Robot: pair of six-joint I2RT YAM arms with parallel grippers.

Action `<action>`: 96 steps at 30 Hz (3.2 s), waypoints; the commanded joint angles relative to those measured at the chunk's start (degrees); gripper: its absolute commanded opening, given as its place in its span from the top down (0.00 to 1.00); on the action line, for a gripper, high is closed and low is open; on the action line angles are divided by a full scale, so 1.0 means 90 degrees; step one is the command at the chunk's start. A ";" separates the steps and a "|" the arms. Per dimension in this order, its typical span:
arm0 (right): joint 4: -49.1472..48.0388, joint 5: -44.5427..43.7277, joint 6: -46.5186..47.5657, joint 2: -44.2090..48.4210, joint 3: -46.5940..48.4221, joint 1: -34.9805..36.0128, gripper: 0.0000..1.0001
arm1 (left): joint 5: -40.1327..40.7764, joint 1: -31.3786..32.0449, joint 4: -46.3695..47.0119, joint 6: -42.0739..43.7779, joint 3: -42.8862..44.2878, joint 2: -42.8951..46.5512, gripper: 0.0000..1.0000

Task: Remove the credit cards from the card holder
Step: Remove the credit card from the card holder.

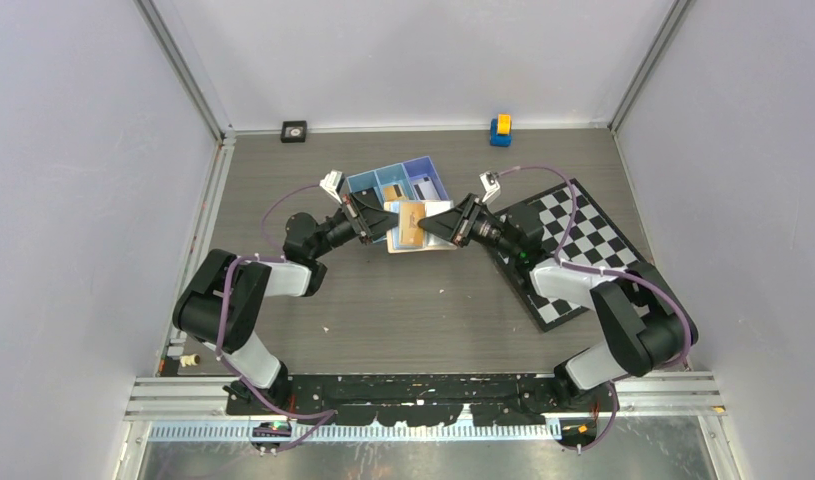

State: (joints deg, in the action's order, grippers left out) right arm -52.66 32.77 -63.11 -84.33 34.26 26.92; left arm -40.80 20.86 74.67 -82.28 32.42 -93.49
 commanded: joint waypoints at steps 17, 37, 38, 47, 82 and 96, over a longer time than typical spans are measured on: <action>-0.0331 0.0136 -0.0125 -0.0058 0.0152 0.0006 0.99 | -0.0120 0.0006 0.0701 -0.0130 0.0023 -0.0009 0.98; -0.0755 0.0001 -0.0636 -0.0242 -0.0076 -0.0341 0.99 | 0.0069 -0.0102 0.0814 -0.0095 -0.0239 0.0284 0.61; -0.0747 0.0001 -0.0643 -0.0245 -0.0085 -0.0350 1.00 | 0.0152 -0.0131 0.0814 -0.0057 -0.0303 0.0360 0.61; -0.0577 0.0017 -0.0549 -0.0229 -0.0035 -0.0359 0.99 | 0.0167 -0.0189 0.0814 0.0026 -0.0399 0.0593 0.55; 0.0090 -0.0309 0.0001 0.0313 -0.0150 -0.0372 1.00 | -0.0018 -0.0324 0.0647 -0.0176 -0.0229 0.0299 1.00; 0.0277 -0.0555 0.0032 0.0737 -0.0344 -0.0595 0.99 | 0.0114 -0.0580 0.0579 -0.0170 -0.0434 0.0218 1.00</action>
State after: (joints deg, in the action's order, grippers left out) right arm -50.22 29.95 -63.77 -81.52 31.51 22.15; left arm -39.97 17.04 76.71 -83.81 28.80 -92.03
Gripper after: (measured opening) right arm 0.017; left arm 0.042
